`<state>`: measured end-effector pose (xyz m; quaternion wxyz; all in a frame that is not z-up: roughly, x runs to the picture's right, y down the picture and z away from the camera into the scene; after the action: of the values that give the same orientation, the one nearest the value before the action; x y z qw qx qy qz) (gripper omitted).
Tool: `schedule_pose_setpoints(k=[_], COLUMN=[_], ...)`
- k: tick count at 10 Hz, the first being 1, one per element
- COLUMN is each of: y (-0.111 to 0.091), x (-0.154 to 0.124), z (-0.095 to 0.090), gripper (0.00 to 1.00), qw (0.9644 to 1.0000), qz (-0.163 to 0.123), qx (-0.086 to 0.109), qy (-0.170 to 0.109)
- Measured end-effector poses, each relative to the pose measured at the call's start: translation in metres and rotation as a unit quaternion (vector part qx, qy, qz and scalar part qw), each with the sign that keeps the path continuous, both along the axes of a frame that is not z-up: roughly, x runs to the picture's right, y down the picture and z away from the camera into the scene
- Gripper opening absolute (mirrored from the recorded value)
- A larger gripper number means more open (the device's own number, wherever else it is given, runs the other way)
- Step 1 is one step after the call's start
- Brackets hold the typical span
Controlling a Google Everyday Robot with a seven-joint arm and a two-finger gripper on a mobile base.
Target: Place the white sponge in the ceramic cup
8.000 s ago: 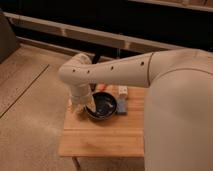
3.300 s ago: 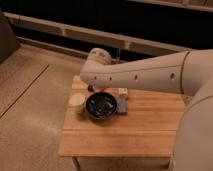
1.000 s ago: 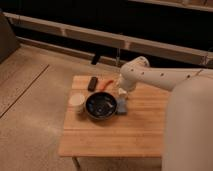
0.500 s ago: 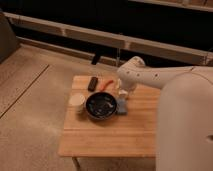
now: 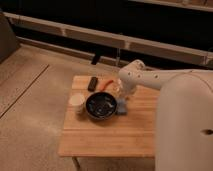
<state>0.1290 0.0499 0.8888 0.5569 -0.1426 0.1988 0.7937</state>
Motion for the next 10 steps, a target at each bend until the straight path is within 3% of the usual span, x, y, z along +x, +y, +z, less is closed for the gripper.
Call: schedule_pose_setpoints(k=[6, 10], y=[0.008, 0.016], x=[-0.003, -0.006], z=[0.02, 0.033], gripper=[0.65, 0.65], qw=[0.9996, 0.9989], qz=[-0.002, -0.02], qx=[-0.029, -0.041], qy=[-0.002, -0.001])
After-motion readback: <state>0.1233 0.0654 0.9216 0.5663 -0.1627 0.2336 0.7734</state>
